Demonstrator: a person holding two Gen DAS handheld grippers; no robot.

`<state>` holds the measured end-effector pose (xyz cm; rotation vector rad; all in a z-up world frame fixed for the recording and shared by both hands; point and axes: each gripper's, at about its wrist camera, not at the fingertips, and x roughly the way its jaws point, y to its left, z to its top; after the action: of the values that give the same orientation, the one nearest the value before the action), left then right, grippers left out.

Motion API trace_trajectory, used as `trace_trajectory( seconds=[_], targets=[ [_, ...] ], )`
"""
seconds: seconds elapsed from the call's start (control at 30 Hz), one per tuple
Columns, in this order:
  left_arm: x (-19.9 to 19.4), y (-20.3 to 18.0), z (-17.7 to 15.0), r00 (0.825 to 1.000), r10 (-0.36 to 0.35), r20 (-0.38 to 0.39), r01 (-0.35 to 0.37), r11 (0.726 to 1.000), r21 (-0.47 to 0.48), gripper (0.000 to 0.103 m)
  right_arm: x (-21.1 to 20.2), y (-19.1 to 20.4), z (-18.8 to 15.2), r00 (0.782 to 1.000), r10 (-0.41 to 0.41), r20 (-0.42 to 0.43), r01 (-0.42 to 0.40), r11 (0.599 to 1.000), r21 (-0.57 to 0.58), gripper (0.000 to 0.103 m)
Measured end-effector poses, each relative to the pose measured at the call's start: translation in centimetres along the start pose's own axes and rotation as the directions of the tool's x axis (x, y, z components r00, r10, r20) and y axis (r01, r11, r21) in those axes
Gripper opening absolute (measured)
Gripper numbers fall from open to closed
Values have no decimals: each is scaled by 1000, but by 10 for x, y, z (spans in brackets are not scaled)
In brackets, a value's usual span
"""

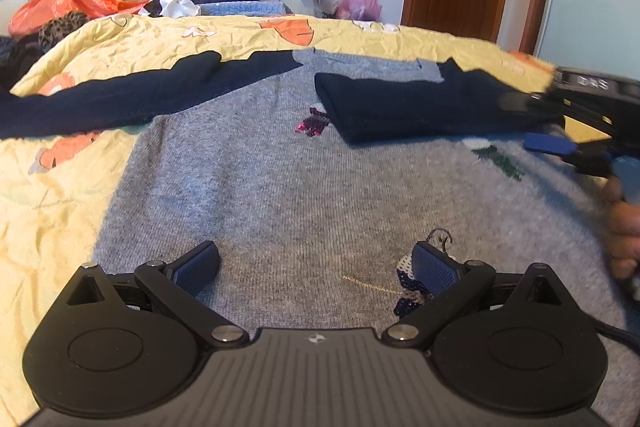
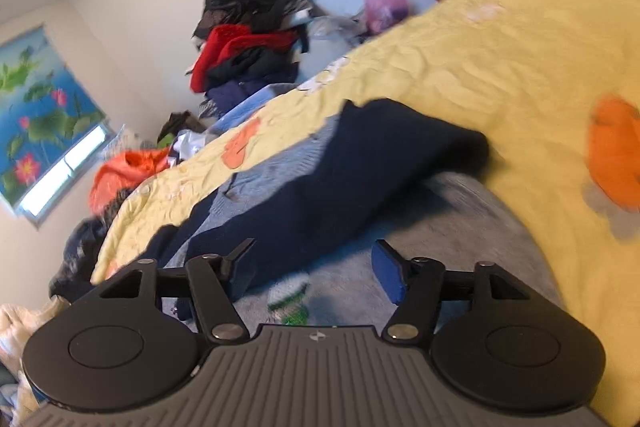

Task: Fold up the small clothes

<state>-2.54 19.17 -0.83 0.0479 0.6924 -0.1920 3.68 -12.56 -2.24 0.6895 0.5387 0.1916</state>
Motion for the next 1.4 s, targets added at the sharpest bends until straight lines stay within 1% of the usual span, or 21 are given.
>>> trace_trajectory(
  seconds=[0.1,0.17,0.2,0.27,0.33,0.4,0.43,0.5,0.57,0.6,0.63,0.77,0.8,0.87,0.93,1.0,1.13,1.2,1.27,1.33,1.4],
  targets=[
    [0,5,3,1000,-21,5,22,999,-33,103,0,-4,-2,998,51,21,-51,998,29,78],
    [1,15,10,996,-82,25,84,989,-123,103,6,0,-3,998,55,25,-55,998,15,78],
    [1,24,17,992,-123,41,129,972,-197,103,7,1,-3,998,62,21,-62,998,10,79],
    [2,39,33,977,-193,87,211,913,-350,103,8,1,-2,996,83,20,-84,996,11,79],
    [9,49,52,957,-265,121,291,836,-465,103,8,-2,-1,995,101,20,-102,994,33,80],
    [25,54,69,920,-363,146,384,762,-521,103,9,-4,1,994,112,17,-112,992,52,80],
    [34,53,78,914,-382,139,394,749,-533,103,9,-5,1,993,115,15,-116,992,53,80],
    [55,43,92,926,-369,84,357,778,-516,103,9,-4,0,993,118,14,-118,992,46,81],
    [77,36,99,924,-381,35,343,785,-516,100,9,-2,-1,993,121,13,-121,992,38,83],
    [87,33,99,922,-388,9,334,780,-529,87,9,-2,-1,992,123,13,-124,992,38,83],
    [97,30,98,919,-393,-25,319,780,-539,67,9,-2,-1,992,125,13,-125,991,39,84],
    [108,20,101,947,-318,-55,252,835,-490,36,10,-1,-2,991,132,9,-132,991,36,87],
    [110,20,103,947,-314,-63,246,839,-486,14,10,-1,-2,991,133,7,-133,991,33,87],
    [114,18,107,948,-302,-96,226,857,-463,12,10,1,-1,991,135,4,-135,990,29,88],
    [107,10,116,965,-246,-86,197,906,-375,11,10,1,-2,991,137,2,-137,990,27,89],
    [89,4,131,976,-215,-29,198,936,-289,11,9,1,-2,990,140,1,-140,990,28,89],
    [56,13,157,983,-160,96,177,961,-214,11,9,1,-2,990,141,0,-141,990,28,90],
    [59,23,160,992,-98,74,111,973,-203,11,9,1,-2,990,140,0,-140,990,25,90],
    [73,33,151,999,-50,5,50,978,-205,11,8,2,-3,990,141,0,-141,990,23,91],
    [89,39,135,997,0,-79,-16,981,-194,10,7,2,-3,990,141,-1,-141,990,22,91],
    [100,42,118,992,37,-121,-59,982,-177,10,7,2,-3,990,141,-1,-141,990,21,91]
  ],
)
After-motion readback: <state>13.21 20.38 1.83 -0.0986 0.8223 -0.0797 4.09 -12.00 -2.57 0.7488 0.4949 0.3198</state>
